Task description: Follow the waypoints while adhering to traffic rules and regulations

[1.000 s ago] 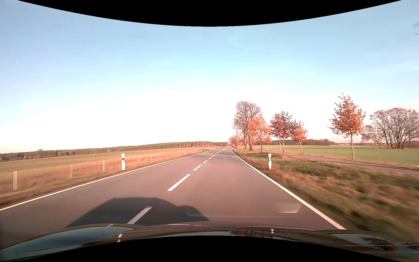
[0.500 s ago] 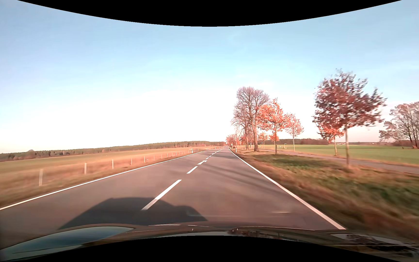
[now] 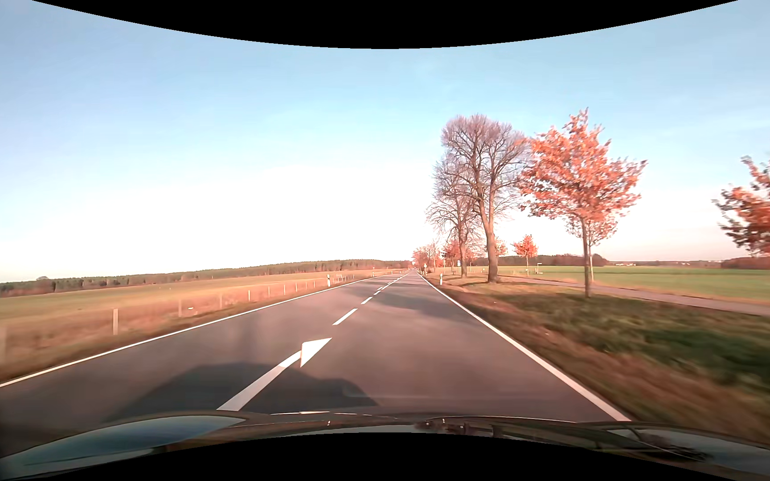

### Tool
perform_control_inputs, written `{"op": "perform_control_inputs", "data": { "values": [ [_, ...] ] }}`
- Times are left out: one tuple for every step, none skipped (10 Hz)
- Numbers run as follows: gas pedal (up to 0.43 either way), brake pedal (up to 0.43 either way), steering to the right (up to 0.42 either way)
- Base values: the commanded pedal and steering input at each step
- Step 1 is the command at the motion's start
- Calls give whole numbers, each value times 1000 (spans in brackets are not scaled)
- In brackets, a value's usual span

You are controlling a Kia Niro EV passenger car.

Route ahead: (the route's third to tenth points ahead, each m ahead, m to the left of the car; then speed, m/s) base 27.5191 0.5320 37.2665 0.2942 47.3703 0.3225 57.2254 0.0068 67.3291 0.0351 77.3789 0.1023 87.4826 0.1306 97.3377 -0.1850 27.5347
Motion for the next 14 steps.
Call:
{"op": "perform_control_inputs", "data": {
  "values": [
    [130, 0, 2],
    [130, 0, 2],
    [130, 0, 2],
    [130, 0, 2],
    [138, 0, 2],
    [150, 0, 2],
    [150, 0, 1],
    [157, 0, 1],
    [157, 0, 0],
    [157, 0, 0],
    [169, 0, 0],
    [169, 0, 0],
    [169, 0, 0],
    [177, 0, 0]
  ]
}}
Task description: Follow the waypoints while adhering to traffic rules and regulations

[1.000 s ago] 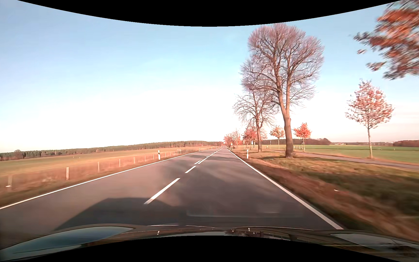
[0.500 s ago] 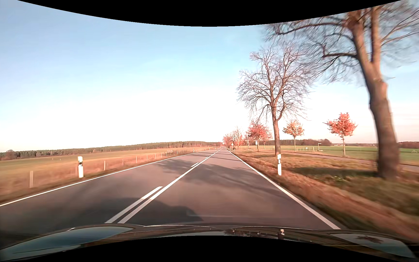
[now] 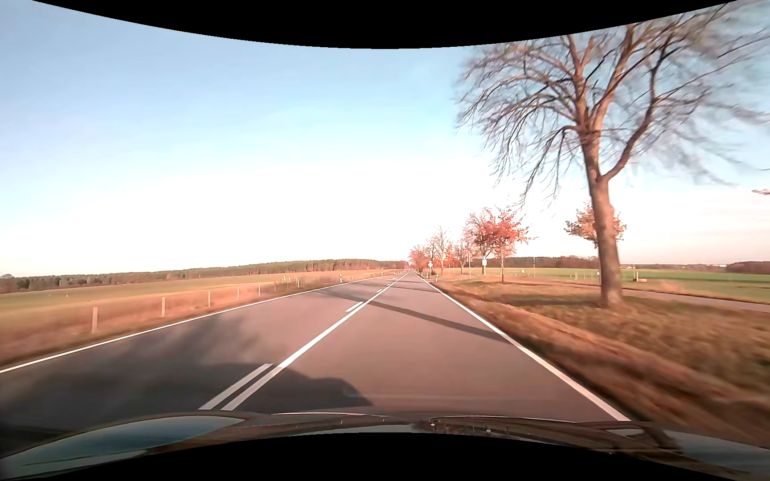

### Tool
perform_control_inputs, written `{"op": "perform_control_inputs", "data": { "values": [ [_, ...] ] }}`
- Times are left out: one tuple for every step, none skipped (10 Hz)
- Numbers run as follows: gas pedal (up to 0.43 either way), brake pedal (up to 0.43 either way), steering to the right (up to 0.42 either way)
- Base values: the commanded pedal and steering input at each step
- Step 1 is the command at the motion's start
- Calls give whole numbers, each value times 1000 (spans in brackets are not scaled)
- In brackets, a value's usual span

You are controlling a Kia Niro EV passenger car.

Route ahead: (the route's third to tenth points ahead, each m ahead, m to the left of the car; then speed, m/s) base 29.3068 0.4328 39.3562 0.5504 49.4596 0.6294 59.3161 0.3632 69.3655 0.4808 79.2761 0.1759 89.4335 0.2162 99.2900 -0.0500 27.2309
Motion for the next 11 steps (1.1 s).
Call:
{"op": "perform_control_inputs", "data": {
  "values": [
    [189, 0, 0],
    [189, 0, 0],
    [189, 0, 0],
    [197, 0, 0],
    [197, 0, 0],
    [197, 0, 0],
    [197, 0, 0],
    [197, 0, 0],
    [197, 0, 0],
    [197, 0, 1],
    [197, 0, 0]
  ]
}}
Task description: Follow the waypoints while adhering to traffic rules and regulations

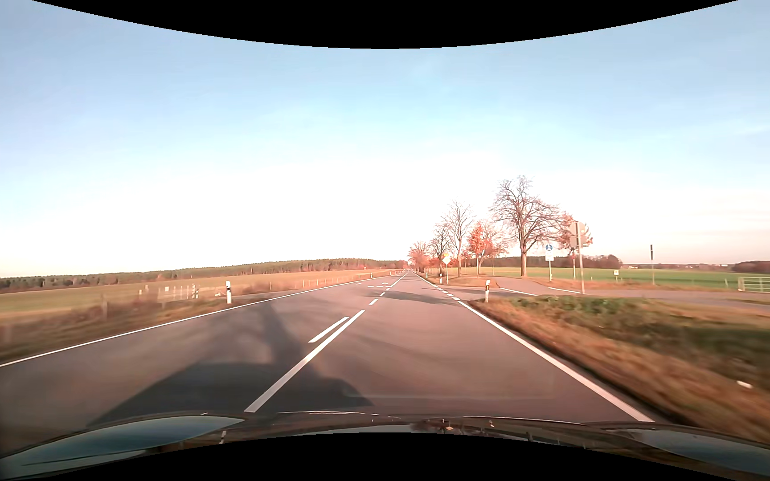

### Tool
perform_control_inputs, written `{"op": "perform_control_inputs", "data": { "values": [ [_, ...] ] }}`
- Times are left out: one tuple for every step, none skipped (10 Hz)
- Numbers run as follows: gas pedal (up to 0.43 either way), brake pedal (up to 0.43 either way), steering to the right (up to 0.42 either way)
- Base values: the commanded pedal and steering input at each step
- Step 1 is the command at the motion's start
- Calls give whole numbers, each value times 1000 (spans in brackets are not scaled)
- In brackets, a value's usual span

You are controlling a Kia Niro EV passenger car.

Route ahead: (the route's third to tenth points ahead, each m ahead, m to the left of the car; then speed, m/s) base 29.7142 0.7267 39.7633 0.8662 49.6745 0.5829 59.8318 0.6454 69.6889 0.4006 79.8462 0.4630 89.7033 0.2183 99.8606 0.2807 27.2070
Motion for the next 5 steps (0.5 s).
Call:
{"op": "perform_control_inputs", "data": {
  "values": [
    [197, 0, 1],
    [197, 0, 1],
    [197, 0, 2],
    [197, 0, 1],
    [197, 0, 2]
  ]
}}
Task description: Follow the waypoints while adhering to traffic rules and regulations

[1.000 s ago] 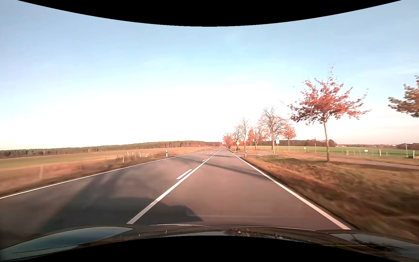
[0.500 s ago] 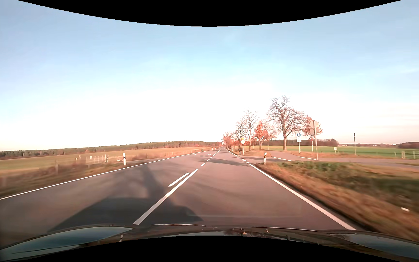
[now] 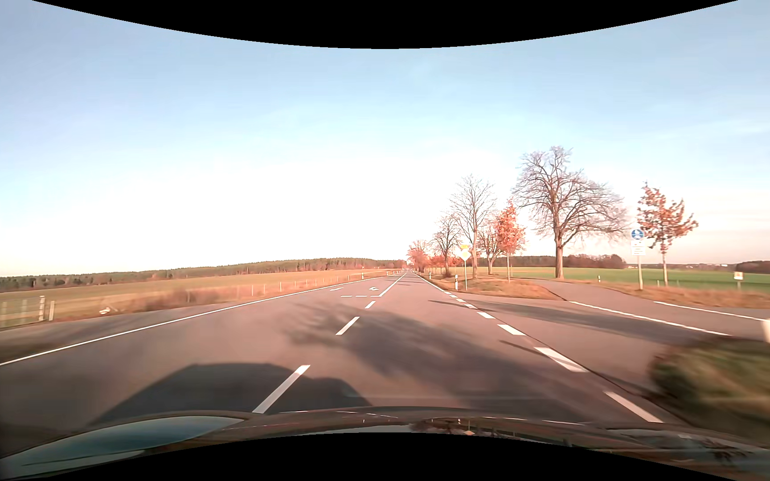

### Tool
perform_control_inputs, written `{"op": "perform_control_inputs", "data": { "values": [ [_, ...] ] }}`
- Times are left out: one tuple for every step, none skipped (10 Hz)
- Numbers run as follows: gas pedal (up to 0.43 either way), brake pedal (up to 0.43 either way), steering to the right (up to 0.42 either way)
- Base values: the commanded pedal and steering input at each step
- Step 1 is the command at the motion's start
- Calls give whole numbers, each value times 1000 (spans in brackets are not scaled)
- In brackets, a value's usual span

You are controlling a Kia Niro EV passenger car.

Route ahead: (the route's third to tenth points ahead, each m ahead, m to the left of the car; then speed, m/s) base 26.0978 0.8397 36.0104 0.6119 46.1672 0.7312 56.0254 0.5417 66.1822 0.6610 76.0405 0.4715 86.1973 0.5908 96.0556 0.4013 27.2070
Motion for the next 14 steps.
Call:
{"op": "perform_control_inputs", "data": {
  "values": [
    [197, 0, 2],
    [197, 0, 1],
    [197, 0, 1],
    [197, 0, 1],
    [197, 0, 1],
    [197, 0, 1],
    [197, 0, 0],
    [197, 0, 1],
    [197, 0, 1],
    [197, 0, 1],
    [197, 0, 0],
    [197, 0, 0],
    [197, 0, 1],
    [197, 0, 1]
  ]
}}
